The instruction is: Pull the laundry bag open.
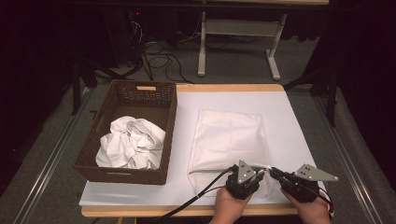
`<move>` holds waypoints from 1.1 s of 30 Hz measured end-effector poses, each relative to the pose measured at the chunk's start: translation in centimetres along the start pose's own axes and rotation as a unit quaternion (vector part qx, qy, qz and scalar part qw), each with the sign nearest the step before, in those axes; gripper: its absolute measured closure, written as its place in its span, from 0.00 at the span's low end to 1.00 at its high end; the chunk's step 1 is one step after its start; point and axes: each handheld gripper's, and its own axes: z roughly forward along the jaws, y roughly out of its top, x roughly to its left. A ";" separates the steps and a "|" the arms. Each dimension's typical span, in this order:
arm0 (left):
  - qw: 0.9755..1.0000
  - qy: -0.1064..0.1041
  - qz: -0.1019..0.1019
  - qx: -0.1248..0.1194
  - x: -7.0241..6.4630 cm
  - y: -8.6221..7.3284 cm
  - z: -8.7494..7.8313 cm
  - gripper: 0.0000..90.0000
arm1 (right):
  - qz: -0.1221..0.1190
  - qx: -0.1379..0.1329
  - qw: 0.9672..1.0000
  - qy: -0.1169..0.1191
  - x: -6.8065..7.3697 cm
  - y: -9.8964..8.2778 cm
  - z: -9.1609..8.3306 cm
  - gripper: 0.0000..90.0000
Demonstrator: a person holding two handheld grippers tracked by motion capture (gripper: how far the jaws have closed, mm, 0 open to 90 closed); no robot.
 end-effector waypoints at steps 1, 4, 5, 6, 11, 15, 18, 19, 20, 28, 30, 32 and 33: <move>1.000 0.000 0.003 0.000 -0.1 0.0 0.0 0.86 | -0.003 -0.001 1.000 0.000 0.0 0.0 0.0 0.96; 1.000 0.000 0.008 -0.001 -0.3 0.1 0.2 0.87 | 0.001 0.001 1.000 0.000 0.1 0.0 0.0 0.96; 1.000 0.000 0.009 0.000 -0.4 0.1 0.2 0.88 | 0.001 0.001 1.000 0.000 0.1 0.0 0.0 0.96; 1.000 -0.001 0.010 0.002 -0.4 0.0 0.3 0.88 | 0.000 0.001 1.000 0.000 0.1 0.0 0.0 0.96; 1.000 0.004 0.012 0.004 -0.6 -0.2 0.6 0.89 | 0.000 0.000 1.000 0.002 0.1 0.0 0.0 0.96; 1.000 0.010 0.013 0.000 -0.6 -0.2 0.6 0.91 | 0.000 -0.002 1.000 0.001 0.1 0.1 0.0 0.96; 1.000 0.015 0.014 0.000 -0.6 -0.2 0.6 0.93 | 0.000 -0.002 1.000 0.001 0.1 0.0 0.0 0.96; 1.000 0.015 0.013 0.000 -0.5 -0.2 0.5 0.94 | -0.002 -0.003 1.000 0.002 0.1 0.0 0.0 0.96; 1.000 0.013 0.010 -0.002 -0.5 -0.2 0.5 0.95 | -0.005 -0.004 1.000 0.002 0.0 0.0 -0.1 0.96; 1.000 0.020 0.013 -0.003 -0.6 -0.2 0.3 0.95 | -0.009 -0.001 1.000 -0.002 0.1 0.1 -0.1 0.96; 1.000 0.019 0.011 -0.003 -0.6 -0.2 0.2 0.95 | -0.010 0.000 1.000 -0.002 0.2 0.1 -0.1 0.96; 1.000 0.017 0.011 -0.004 -0.5 -0.3 0.2 0.95 | -0.009 0.003 1.000 -0.003 0.2 0.1 -0.1 0.96; 1.000 0.017 0.011 -0.004 -0.5 -0.3 0.2 0.95 | -0.010 0.003 1.000 -0.004 0.3 0.1 -0.1 0.96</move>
